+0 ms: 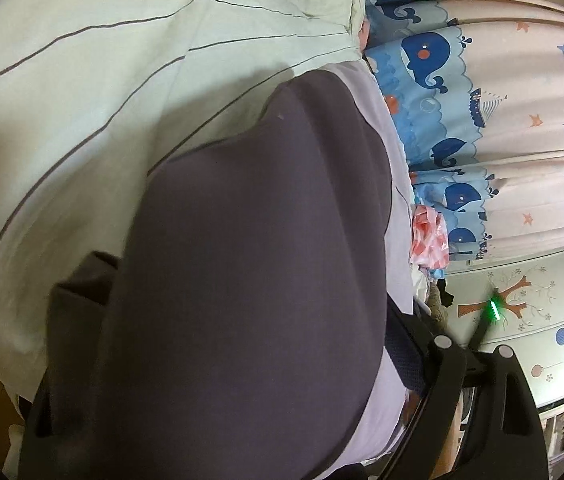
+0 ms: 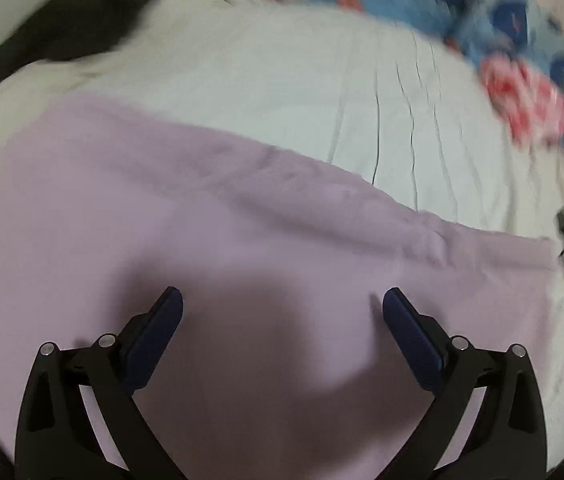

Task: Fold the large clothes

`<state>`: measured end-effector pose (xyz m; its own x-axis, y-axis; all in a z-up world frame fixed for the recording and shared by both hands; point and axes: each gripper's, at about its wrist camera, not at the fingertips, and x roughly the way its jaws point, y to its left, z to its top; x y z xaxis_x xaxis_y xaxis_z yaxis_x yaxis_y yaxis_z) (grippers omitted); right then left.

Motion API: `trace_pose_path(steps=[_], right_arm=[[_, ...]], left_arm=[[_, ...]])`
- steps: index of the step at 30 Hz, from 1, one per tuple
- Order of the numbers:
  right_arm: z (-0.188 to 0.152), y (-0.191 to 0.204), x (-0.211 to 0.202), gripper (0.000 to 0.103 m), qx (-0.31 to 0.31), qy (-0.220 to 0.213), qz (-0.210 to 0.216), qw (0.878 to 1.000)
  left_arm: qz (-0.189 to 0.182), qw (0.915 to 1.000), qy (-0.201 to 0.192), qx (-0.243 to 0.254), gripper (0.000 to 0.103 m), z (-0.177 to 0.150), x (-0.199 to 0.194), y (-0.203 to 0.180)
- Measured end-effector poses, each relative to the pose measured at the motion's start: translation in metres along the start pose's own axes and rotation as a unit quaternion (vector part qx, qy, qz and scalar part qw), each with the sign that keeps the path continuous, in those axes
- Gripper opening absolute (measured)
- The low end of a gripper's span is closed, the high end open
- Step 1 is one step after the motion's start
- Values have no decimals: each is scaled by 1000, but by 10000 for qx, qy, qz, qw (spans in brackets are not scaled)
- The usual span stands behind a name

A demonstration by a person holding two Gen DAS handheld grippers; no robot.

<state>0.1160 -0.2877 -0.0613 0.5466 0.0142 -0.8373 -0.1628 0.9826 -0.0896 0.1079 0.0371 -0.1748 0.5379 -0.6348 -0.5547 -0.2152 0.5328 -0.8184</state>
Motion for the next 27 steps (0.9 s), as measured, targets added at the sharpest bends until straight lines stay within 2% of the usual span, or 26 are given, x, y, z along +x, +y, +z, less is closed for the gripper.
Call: trace_pose_path(steps=[3,4,7,8,10,11,12,13,15,18,20,25,27], right_arm=[[-48,34,-5,97,-551,57,-132,9984],[-56,38,-4,97,-729,-117,-267,9969],[-53,31,-18,97,-255,-65,-65,9996],[-57,34,-37,97,-244,-387,10,9990],[-69,45,-48,97,-366,-579,-125,9976],[-79,56,-34,97,-531,-284,-132,9981],[-84,58,-22,97,-611,-172,-221,9977],[-92,61,-10,97,-696,-280,-353,9966],[-98,58,-2,97,-619,-440,-415,9963],[-103,61,-6,97,-549,-473,-537,9959],[-105,58,-4,97,-527,-549,-588,9954],[-109,57,-6,97,-332,-603,-525,9962],[-106,44,-14,97,-259,-462,-204,9984]], left_arm=[[48,10000,-87,0,85,0,0,-2],[44,9999,-116,-2,85,-1,0,-4],[121,9995,-228,188,84,-4,-3,-17],[111,9992,-249,303,82,-4,-7,-22],[116,9986,-263,440,78,-4,-10,-26],[142,9984,-269,477,77,-3,-9,-26],[180,9982,-279,501,75,-3,-7,-27],[202,9980,-273,526,74,-4,-5,-28],[226,9968,-351,674,63,-9,-4,-36],[37,9938,-480,1002,49,-17,-16,-54],[-143,9898,-536,1314,46,-22,-22,-77],[-596,9764,-511,2011,42,-46,-23,-135],[-708,9703,-433,2271,42,-57,-17,-160]])
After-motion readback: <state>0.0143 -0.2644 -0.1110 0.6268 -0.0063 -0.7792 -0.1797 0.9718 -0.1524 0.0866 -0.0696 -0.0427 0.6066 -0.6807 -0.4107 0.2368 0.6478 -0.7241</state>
